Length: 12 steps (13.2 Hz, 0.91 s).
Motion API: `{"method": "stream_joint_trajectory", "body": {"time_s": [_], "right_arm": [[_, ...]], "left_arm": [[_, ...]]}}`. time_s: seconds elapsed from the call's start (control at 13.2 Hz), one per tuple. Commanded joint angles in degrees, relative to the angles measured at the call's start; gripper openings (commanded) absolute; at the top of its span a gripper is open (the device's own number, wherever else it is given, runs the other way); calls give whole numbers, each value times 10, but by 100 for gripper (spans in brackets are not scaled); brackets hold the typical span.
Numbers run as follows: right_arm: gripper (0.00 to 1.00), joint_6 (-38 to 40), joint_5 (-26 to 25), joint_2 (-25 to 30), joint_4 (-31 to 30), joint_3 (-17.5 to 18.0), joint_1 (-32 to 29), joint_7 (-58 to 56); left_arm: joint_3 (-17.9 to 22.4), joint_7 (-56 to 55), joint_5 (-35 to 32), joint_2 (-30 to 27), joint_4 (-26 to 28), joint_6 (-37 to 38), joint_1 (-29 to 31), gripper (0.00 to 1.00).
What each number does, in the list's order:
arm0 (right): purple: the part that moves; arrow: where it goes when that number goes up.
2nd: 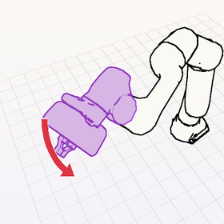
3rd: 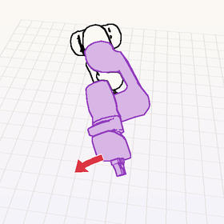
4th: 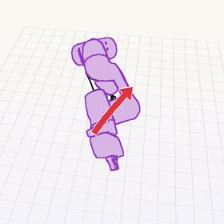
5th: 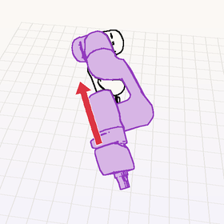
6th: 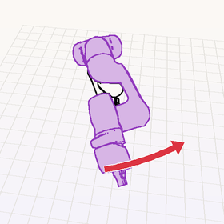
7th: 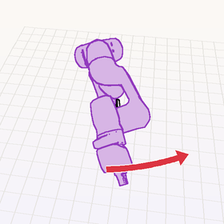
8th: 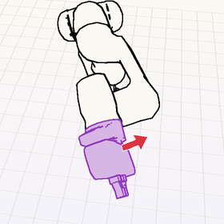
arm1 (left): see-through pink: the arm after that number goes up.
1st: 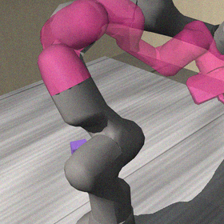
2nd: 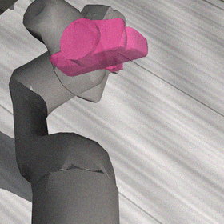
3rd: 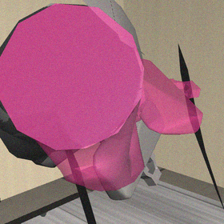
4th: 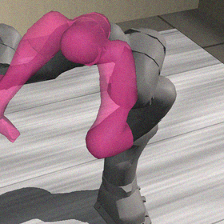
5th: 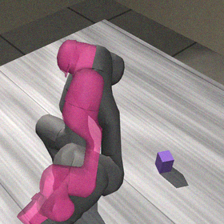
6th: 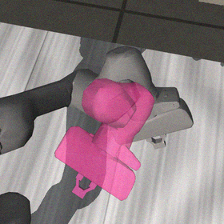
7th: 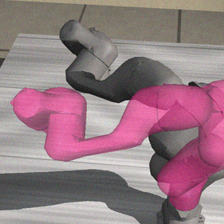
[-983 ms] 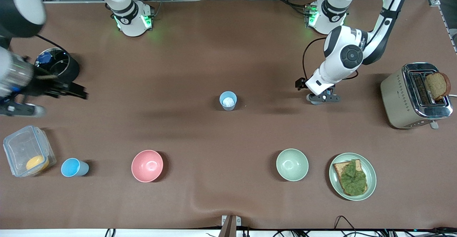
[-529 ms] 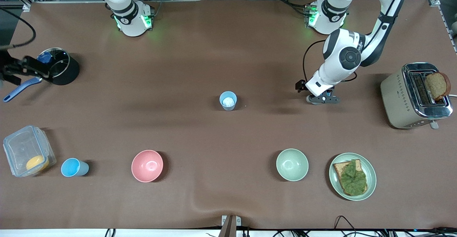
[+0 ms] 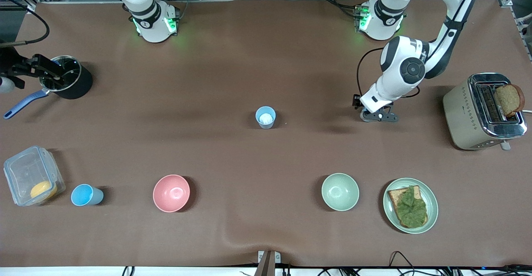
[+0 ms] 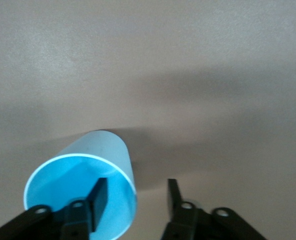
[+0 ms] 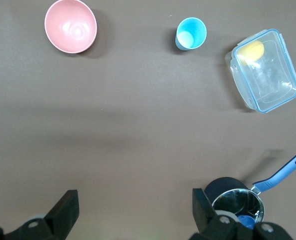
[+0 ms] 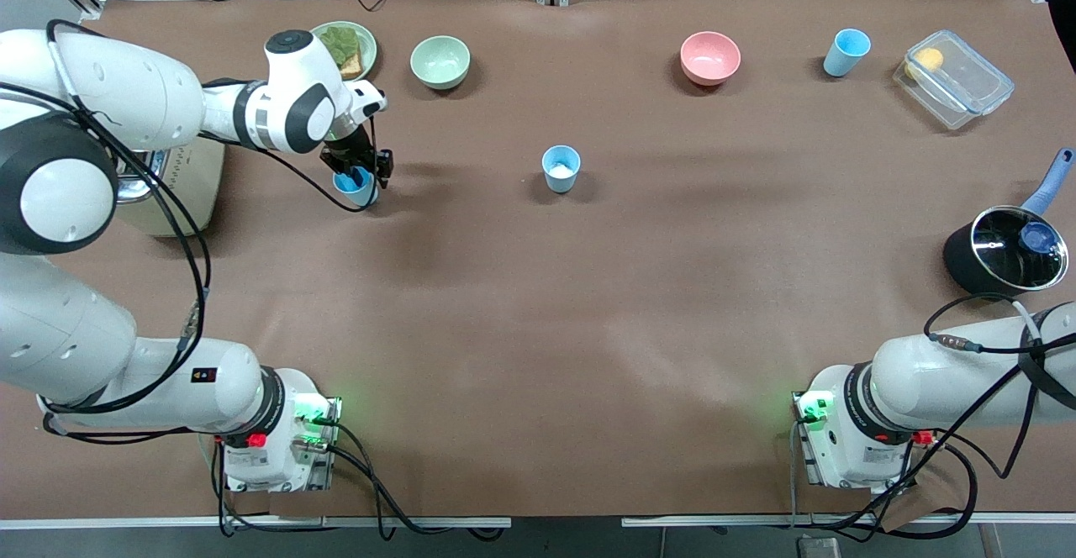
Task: Stack blue cups with both arms
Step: 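Grasp the blue cup near the toaster with the left gripper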
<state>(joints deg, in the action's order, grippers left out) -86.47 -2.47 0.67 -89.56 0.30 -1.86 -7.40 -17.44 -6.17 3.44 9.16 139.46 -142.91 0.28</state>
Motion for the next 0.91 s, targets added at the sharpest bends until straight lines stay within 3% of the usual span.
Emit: {"method": "stream_joint_trajectory", "body": {"time_s": [0.0,0.23,0.45,0.68,0.83], "right_arm": [[100,-4,-5,8,-9,11,-14,1],[100,-3,-2,8,-11,11,-24,1],[100,-3,1,7,-12,8,-25,1],[100,-1,4,6,-12,-3,-21,1],[100,-1,5,7,-11,-3,-21,0]], "left_arm": [[-2,8,-13,-12,14,-6,5,23],[-3,7,-13,-16,16,-5,4,0],[-6,0,-13,-42,9,5,2,0],[-10,-2,-1,-70,-56,93,-7,0],[-42,-22,0,-79,-102,125,-12,0]]}}
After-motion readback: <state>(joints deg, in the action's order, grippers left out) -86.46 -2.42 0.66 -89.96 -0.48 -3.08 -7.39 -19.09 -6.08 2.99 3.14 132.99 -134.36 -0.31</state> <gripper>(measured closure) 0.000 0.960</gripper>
